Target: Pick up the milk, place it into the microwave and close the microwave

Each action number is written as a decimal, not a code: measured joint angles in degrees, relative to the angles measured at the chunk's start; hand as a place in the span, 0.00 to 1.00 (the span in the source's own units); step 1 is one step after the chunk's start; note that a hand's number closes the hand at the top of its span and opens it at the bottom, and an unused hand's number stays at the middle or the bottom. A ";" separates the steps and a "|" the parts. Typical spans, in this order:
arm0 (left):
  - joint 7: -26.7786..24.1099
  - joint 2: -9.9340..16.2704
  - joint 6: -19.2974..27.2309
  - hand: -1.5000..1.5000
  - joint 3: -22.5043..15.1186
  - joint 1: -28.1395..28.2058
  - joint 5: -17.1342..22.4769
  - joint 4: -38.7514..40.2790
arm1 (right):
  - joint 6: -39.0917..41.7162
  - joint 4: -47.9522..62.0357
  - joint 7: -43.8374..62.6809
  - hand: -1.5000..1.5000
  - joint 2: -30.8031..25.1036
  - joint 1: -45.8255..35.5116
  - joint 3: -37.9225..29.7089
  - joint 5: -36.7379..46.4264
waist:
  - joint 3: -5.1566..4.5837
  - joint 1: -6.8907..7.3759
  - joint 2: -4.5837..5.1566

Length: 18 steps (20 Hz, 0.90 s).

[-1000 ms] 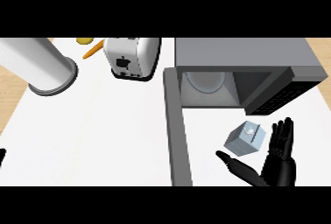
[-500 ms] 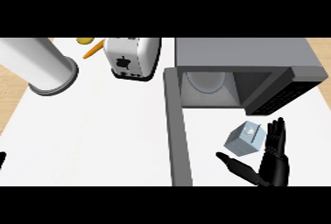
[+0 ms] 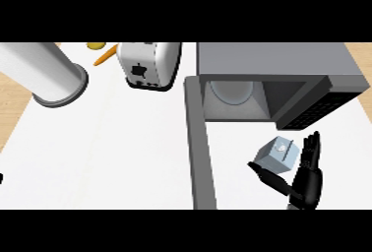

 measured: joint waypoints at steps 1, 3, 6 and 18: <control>-0.24 -0.01 -0.11 0.00 0.03 0.07 -0.04 0.06 | -0.23 2.05 -1.40 0.00 0.02 0.06 -1.05 -0.17 | 0.00 0.01 0.01; -0.49 0.07 -0.84 0.00 0.51 1.08 0.31 -0.31 | -0.50 4.98 -2.30 0.00 -0.84 -0.74 -3.03 -0.47 | 0.02 0.07 0.01; -0.68 0.33 0.05 0.00 -0.25 0.35 -0.50 0.30 | -0.46 9.55 -4.48 0.00 -1.27 -2.24 -5.23 -0.88 | 0.01 0.01 0.01; -0.83 0.59 -0.46 0.00 1.10 -1.55 0.26 2.76 | 25.72 18.18 -11.80 1.00 -4.18 -4.28 -3.46 -6.92 | 0.05 0.06 0.03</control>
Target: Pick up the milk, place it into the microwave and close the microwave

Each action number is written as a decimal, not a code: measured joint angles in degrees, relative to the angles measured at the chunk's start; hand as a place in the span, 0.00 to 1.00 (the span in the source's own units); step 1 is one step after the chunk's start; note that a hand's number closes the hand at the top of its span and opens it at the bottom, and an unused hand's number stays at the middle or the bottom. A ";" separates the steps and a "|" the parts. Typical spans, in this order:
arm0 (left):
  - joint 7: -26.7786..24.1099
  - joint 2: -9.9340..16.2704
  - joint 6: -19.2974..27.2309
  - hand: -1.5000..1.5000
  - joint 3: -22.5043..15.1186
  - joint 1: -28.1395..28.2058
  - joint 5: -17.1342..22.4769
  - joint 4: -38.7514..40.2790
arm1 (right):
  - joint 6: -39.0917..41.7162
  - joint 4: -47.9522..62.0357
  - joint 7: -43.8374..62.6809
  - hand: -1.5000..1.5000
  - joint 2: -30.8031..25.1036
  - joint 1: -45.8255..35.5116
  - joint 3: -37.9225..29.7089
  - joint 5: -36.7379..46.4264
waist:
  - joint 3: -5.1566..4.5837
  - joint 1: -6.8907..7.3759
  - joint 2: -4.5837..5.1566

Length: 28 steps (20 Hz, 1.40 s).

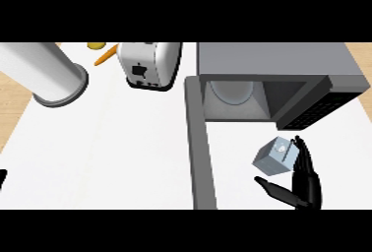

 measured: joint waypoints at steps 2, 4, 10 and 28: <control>-0.17 -0.02 -0.02 0.00 0.03 -0.52 -0.21 0.71 | 0.70 -0.27 -2.12 1.00 0.91 -0.11 0.61 0.40 | -0.02 -0.09 -0.02; -0.33 0.01 -0.39 0.00 0.06 0.08 0.18 0.67 | -1.87 -2.09 -2.86 1.00 1.23 0.07 0.54 1.40 | -0.04 -0.19 -0.06; 0.21 -0.29 -1.00 0.00 0.22 2.19 1.60 -1.18 | -11.55 -3.13 -4.77 1.00 3.29 -2.47 -1.80 3.04 | -0.06 -0.06 -0.09; -0.55 -0.38 -2.23 0.00 0.67 2.62 2.78 0.09 | 13.35 -11.22 3.26 1.00 -6.94 -5.08 2.81 0.10 | -0.09 -0.35 -0.18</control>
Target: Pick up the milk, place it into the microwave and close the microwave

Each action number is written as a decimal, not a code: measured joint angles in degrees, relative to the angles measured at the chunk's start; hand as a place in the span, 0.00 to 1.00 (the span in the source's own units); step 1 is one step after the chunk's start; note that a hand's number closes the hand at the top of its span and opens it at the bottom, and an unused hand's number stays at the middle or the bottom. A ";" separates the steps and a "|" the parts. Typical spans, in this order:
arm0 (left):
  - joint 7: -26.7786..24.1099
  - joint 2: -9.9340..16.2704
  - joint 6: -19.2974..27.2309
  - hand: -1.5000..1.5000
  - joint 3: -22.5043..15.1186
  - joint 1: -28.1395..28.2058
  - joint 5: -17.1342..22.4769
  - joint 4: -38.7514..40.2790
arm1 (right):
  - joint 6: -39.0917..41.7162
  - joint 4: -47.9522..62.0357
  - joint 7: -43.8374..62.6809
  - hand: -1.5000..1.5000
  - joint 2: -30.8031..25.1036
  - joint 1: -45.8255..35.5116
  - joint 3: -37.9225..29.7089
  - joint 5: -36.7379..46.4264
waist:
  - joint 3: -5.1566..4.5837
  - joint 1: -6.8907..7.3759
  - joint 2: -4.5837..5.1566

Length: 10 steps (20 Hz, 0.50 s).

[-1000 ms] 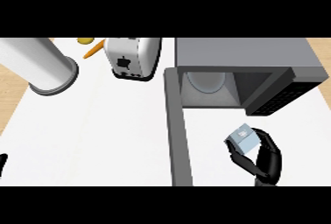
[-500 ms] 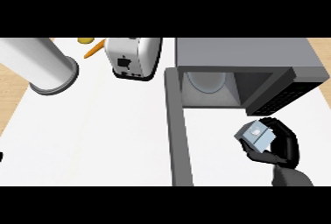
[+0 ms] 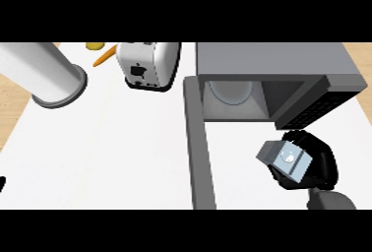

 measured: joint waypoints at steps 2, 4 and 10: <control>-1.19 -0.10 -0.96 0.00 -0.04 1.11 0.13 0.75 | -0.74 -5.13 2.66 1.00 0.09 1.30 0.91 0.24 | -0.01 -0.02 -0.03; -0.40 -0.11 -0.18 0.00 -0.05 -0.37 0.03 1.16 | -3.07 -8.52 6.00 1.00 0.81 0.59 1.93 1.47 | -0.01 -0.05 0.01; -0.46 0.26 -1.71 0.00 2.75 -0.75 1.65 2.26 | -10.07 -12.84 13.93 1.00 2.34 -4.17 3.71 6.82 | -0.01 0.22 0.06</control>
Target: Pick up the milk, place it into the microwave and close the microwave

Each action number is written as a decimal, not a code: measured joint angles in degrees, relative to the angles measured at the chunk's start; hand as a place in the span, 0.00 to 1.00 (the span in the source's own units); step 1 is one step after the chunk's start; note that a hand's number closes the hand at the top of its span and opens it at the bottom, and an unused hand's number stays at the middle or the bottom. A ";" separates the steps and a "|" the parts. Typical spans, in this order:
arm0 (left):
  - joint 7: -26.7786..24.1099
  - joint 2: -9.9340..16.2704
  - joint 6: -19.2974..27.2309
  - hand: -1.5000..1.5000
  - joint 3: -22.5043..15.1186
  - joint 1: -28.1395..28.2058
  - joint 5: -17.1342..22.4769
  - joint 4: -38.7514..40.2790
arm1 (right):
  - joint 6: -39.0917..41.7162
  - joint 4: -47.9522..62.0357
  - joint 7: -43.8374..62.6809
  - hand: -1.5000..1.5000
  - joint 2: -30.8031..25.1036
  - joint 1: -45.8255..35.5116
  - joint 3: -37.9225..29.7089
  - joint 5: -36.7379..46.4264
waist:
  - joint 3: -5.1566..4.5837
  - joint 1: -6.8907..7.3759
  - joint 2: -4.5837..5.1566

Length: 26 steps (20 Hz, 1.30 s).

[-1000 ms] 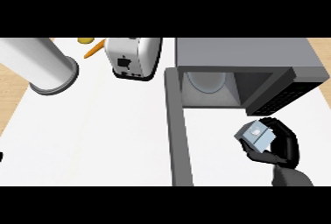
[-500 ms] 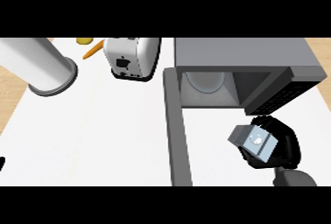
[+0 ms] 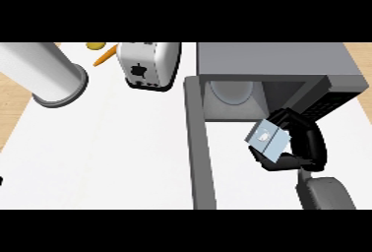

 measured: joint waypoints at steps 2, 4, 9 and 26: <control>0.39 0.24 -0.30 0.00 0.80 -0.35 0.48 0.24 | -1.65 1.24 2.62 1.00 0.46 -3.21 0.04 1.48 | 0.00 0.13 0.05; 0.65 0.96 -0.94 0.00 2.52 -0.72 2.02 0.75 | -3.45 2.72 5.02 1.00 1.17 -6.30 0.06 2.92 | 0.01 0.22 0.07; 1.78 1.46 -1.56 0.00 4.35 -1.58 3.26 1.06 | -4.82 13.13 3.67 1.00 1.51 -14.92 -2.53 4.71 | 0.13 0.07 -0.24; 2.77 2.69 -2.94 0.00 3.59 -6.63 3.54 3.64 | -10.02 23.27 -11.65 1.00 0.66 -20.10 -6.10 7.33 | 0.83 1.24 -1.21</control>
